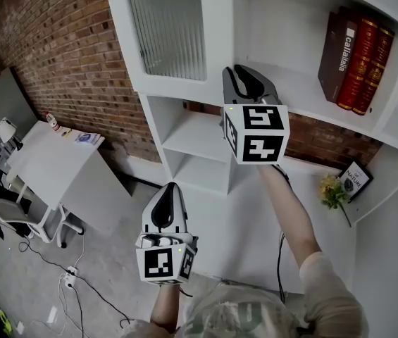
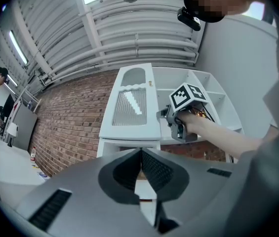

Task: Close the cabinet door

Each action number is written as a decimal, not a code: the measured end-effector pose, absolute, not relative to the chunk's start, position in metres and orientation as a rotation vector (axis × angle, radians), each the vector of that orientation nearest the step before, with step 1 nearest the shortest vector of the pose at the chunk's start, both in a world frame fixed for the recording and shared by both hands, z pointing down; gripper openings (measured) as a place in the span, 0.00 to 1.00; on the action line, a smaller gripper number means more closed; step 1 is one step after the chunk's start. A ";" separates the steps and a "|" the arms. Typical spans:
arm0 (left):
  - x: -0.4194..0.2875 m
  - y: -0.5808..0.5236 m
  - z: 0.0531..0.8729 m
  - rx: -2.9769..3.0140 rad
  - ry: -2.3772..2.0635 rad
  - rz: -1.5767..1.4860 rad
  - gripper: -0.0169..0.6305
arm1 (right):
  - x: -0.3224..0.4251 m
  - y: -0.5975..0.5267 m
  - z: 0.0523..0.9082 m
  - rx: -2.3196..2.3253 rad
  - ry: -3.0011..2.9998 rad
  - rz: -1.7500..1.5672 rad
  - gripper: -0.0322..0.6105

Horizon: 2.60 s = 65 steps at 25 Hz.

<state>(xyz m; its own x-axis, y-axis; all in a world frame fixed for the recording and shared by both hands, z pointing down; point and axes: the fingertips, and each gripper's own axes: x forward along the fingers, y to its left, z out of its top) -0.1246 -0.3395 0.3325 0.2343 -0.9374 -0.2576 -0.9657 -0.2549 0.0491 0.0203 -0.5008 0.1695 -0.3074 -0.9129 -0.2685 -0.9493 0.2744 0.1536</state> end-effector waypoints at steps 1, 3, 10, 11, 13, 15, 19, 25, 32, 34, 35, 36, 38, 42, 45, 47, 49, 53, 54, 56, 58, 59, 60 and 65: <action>-0.124 -0.341 0.333 -2.371 1.840 0.357 0.05 | 0.021 -0.503 0.170 -1.771 2.403 0.428 0.17; -0.125 -0.342 0.334 -2.371 1.847 0.355 0.05 | 0.023 -0.507 0.170 -1.777 2.404 0.420 0.17; -0.127 -0.348 0.339 -2.382 1.857 0.345 0.05 | 0.029 -0.519 0.170 -1.803 2.388 0.394 0.16; -0.128 -0.348 0.340 -2.382 1.857 0.344 0.05 | 0.029 -0.520 0.170 -1.804 2.387 0.389 0.16; -0.130 -0.349 0.339 -2.380 1.859 0.342 0.05 | 0.029 -0.523 0.170 -1.814 2.385 0.386 0.16; -0.132 -0.350 0.338 -2.380 1.860 0.344 0.05 | 0.030 -0.525 0.170 -1.834 2.380 0.407 0.16; -0.133 -0.352 0.340 -2.389 1.860 0.343 0.05 | 0.030 -0.526 0.170 -1.848 2.370 0.420 0.16; -0.128 -0.353 0.342 -2.409 1.842 0.337 0.05 | 0.030 -0.525 0.169 -1.833 2.384 0.427 0.16; -0.123 -0.354 0.339 -2.444 1.806 0.327 0.05 | 0.038 -0.508 0.167 -1.742 2.387 0.440 0.16; -0.116 -0.356 0.335 -2.456 1.782 0.328 0.05 | 0.052 -0.490 0.161 -1.715 2.359 0.449 0.16; -0.110 -0.359 0.332 -2.465 1.758 0.332 0.05 | 0.061 -0.478 0.156 -1.710 2.338 0.470 0.16; -0.102 -0.361 0.329 -2.477 1.726 0.335 0.05 | 0.072 -0.464 0.152 -1.708 2.316 0.497 0.16; -0.079 -0.366 0.319 -2.506 1.646 0.351 0.05 | 0.095 -0.433 0.145 -1.712 2.274 0.561 0.16; -0.020 -0.365 0.300 -2.590 1.447 0.405 0.05 | 0.142 -0.364 0.150 -1.799 2.193 0.722 0.16; 0.035 -0.354 0.298 -2.697 1.275 0.438 0.05 | 0.182 -0.317 0.175 -1.916 2.119 0.749 0.16; 0.068 -0.342 0.300 -2.756 1.177 0.442 0.05 | 0.207 -0.294 0.201 -1.993 2.091 0.691 0.16; 0.094 -0.330 0.303 -2.788 1.102 0.438 0.05 | 0.228 -0.276 0.230 -2.079 2.061 0.618 0.16; 0.130 -0.306 0.320 -2.847 0.989 0.417 0.05 | 0.259 -0.250 0.294 -2.230 2.021 0.463 0.14; 0.137 -0.302 0.326 -2.865 0.968 0.398 0.05 | 0.263 -0.246 0.309 -2.241 2.022 0.417 0.10; 0.148 -0.298 0.336 -2.892 0.944 0.359 0.05 | 0.267 -0.241 0.338 -2.256 2.044 0.313 0.08; 0.154 -0.298 0.343 -2.905 0.944 0.339 0.05 | 0.268 -0.239 0.361 -2.287 2.066 0.227 0.07; 0.155 -0.299 0.345 -2.908 0.949 0.334 0.05 | 0.269 -0.239 0.369 -2.301 2.076 0.199 0.07; 0.155 -0.300 0.346 -2.911 0.954 0.331 0.05 | 0.269 -0.239 0.375 -2.312 2.084 0.181 0.07; 0.159 -0.305 0.349 -2.916 0.962 0.327 0.05 | 0.270 -0.241 0.380 -2.324 2.097 0.165 0.07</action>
